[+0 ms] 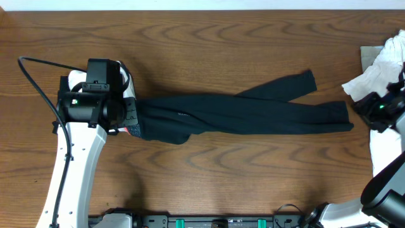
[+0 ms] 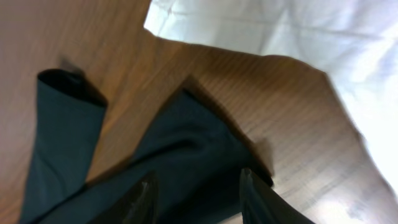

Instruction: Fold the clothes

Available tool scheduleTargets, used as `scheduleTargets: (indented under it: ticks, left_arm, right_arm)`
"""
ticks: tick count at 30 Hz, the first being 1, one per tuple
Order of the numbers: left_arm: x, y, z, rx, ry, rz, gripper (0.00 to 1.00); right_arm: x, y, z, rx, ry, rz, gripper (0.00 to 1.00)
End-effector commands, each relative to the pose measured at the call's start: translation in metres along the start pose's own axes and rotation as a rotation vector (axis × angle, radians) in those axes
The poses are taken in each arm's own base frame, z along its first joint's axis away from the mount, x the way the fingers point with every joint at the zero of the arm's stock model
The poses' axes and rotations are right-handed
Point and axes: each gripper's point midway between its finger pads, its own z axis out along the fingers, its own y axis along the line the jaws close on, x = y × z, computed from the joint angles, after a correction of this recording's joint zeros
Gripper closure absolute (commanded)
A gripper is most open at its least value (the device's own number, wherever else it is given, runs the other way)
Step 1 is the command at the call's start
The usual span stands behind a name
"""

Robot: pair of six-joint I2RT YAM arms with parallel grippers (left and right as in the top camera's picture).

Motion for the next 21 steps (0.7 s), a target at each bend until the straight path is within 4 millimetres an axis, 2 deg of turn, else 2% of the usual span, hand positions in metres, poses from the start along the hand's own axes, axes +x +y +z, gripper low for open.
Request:
scheduleTargets:
  ticks: [1,8,10,12,13,17,21]
  left_arm:
    - [-0.005,0.005,-0.007,-0.022,-0.030,-0.018,0.94]
    - [-0.005,0.005,-0.007,-0.021,-0.030,-0.017,0.94]
    - [-0.005,0.005,-0.007,-0.021,-0.030,-0.017,0.94]
    - [-0.005,0.005,-0.007,-0.021,-0.030,-0.017,0.94]
    - [-0.005,0.005,-0.007,-0.021,-0.030,-0.017,0.94]
    - [-0.006,0.005,-0.007,-0.021,-0.034,-0.018,0.94]
    - [-0.006,0.005,-0.007,-0.020,-0.036,-0.017,0.94]
  right_arm:
    - [0.014,-0.004,0.016,-0.001,0.017,-0.022,0.58]
    - [0.019,-0.013,0.023,0.030,0.009,-0.021,0.59]
    - [0.025,-0.016,0.023,0.043,0.031,-0.013,0.63]
    - [0.034,-0.019,0.023,0.055,0.063,0.007,0.74]
    - [0.037,-0.020,0.024,0.061,0.073,0.021,0.76]
    - [0.052,-0.028,0.033,0.069,0.088,0.048,0.80]
    - [0.060,-0.051,0.041,0.164,0.058,0.102,0.85]
